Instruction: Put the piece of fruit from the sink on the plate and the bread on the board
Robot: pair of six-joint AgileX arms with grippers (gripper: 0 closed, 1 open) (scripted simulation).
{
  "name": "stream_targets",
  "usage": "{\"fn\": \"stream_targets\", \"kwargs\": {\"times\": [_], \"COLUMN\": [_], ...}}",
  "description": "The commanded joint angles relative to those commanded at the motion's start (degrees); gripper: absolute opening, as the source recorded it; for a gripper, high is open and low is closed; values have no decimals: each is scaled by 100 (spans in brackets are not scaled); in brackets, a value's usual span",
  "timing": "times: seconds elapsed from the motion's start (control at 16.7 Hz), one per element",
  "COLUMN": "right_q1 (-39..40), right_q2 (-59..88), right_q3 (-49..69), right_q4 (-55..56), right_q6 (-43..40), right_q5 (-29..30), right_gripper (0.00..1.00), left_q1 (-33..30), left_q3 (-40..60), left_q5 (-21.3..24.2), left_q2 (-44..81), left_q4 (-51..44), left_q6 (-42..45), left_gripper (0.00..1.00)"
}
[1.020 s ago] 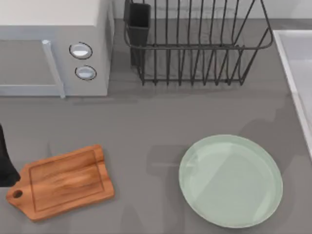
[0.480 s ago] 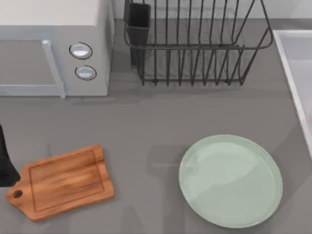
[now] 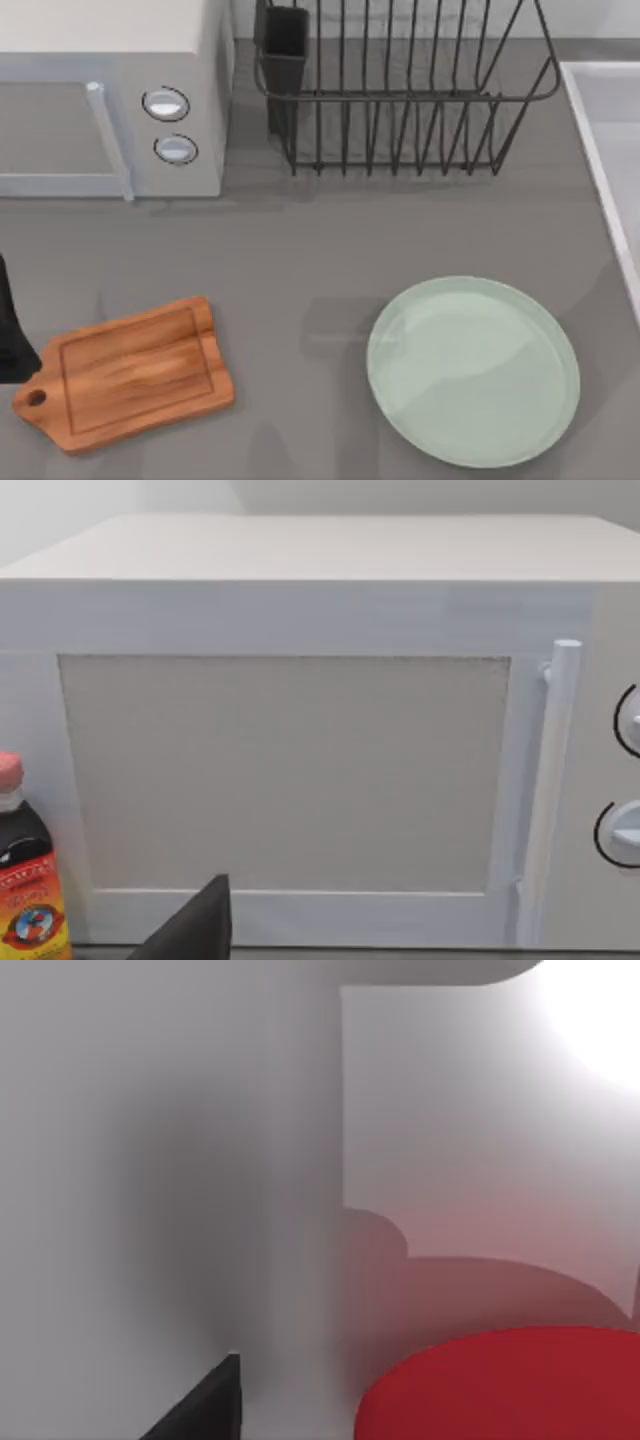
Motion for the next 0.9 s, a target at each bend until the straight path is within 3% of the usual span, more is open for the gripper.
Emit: {"fn": "stream_targets", "kwargs": {"times": [0.72,0.9], "right_q1": [0,0], "right_q2": [0,0], "right_q3": [0,0], "right_q4": [0,0], "right_q6": [0,0], "right_q5": [0,0], "right_gripper": [2,0], "left_q1": [0,0], "left_q3": [0,0], "left_q5": [0,0], "left_q2": [0,0], "left_q4": [0,0], "left_q6": [0,0], "left_gripper": [100,100]}}
